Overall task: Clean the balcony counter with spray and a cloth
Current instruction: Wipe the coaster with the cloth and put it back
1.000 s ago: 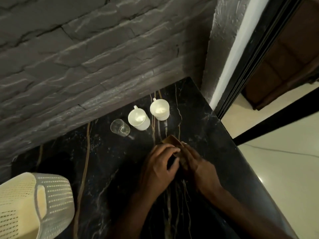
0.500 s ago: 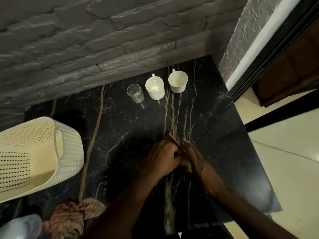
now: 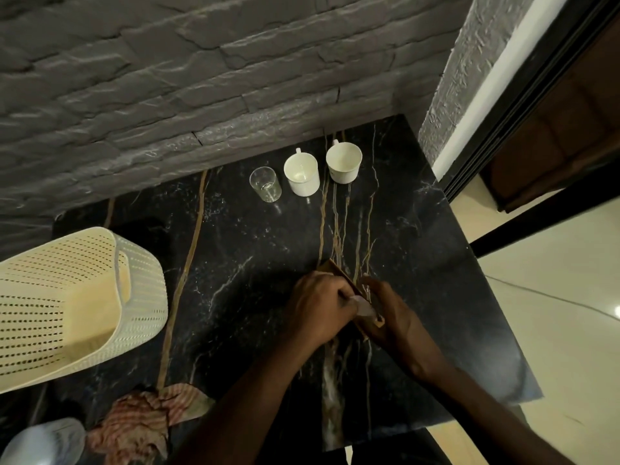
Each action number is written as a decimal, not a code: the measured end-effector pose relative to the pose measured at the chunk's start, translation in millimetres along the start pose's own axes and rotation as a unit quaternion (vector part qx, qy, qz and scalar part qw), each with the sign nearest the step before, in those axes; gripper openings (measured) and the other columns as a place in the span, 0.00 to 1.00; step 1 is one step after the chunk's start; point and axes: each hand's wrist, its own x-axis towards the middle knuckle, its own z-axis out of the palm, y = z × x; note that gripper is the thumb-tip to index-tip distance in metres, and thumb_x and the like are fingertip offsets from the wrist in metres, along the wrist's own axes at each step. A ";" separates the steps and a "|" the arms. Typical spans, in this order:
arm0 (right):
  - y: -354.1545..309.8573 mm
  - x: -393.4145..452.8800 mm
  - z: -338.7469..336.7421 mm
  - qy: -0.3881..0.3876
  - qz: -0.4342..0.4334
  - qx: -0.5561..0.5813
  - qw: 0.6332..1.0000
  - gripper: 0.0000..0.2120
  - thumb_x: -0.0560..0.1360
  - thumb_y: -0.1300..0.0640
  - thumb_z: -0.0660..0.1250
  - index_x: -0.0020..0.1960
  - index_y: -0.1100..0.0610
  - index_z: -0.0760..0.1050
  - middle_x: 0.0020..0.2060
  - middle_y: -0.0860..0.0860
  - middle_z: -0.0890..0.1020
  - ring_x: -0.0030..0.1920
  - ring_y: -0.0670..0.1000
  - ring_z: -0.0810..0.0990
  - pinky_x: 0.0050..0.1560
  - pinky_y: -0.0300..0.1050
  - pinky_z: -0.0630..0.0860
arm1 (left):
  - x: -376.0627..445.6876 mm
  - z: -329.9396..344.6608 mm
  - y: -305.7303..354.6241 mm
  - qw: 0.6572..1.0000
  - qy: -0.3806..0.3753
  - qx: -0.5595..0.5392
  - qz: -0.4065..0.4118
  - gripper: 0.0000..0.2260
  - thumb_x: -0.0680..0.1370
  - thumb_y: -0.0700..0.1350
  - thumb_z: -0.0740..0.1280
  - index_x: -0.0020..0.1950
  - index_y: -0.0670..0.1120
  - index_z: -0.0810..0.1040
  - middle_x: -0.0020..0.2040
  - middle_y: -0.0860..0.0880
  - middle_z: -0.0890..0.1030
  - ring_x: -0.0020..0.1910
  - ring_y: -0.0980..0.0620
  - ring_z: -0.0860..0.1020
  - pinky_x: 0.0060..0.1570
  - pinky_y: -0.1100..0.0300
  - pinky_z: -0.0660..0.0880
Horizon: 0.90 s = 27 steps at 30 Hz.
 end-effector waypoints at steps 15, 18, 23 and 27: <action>-49.2 20.6 -19.2 0.070 0.106 0.239 0.963 0.11 0.74 0.60 0.68 0.54 0.48 0.75 0.48 0.45 0.79 0.48 0.48 0.80 0.44 0.48 0.81 | -8.0 -64.7 -5.1 0.791 -0.099 -0.569 -0.199 0.20 0.78 0.61 0.58 0.61 0.50 0.77 0.54 0.45 0.84 0.52 0.47 0.83 0.47 0.52 0.80; -50.9 20.8 -19.8 0.069 0.118 0.289 0.947 0.11 0.74 0.62 0.68 0.53 0.49 0.76 0.47 0.49 0.81 0.47 0.49 0.80 0.45 0.48 0.80 | -10.6 -61.0 -10.5 0.777 -0.129 -0.589 -0.182 0.28 0.72 0.68 0.57 0.63 0.52 0.75 0.56 0.45 0.84 0.56 0.47 0.82 0.55 0.50 0.77; -38.3 13.2 -22.1 0.069 0.130 0.229 0.962 0.14 0.74 0.62 0.68 0.54 0.47 0.74 0.48 0.48 0.81 0.46 0.50 0.81 0.42 0.49 0.81 | -11.6 -52.7 -12.7 0.829 -0.060 -0.544 -0.117 0.20 0.73 0.42 0.71 0.65 0.43 0.76 0.54 0.46 0.84 0.54 0.50 0.83 0.49 0.59 0.80; -36.3 5.8 -27.9 0.104 0.049 0.073 0.991 0.17 0.72 0.64 0.70 0.57 0.49 0.72 0.51 0.43 0.78 0.44 0.44 0.80 0.40 0.39 0.80 | 0.2 -55.1 -11.2 0.891 -0.062 -0.447 -0.055 0.19 0.75 0.34 0.69 0.63 0.48 0.76 0.55 0.49 0.84 0.54 0.55 0.82 0.52 0.63 0.78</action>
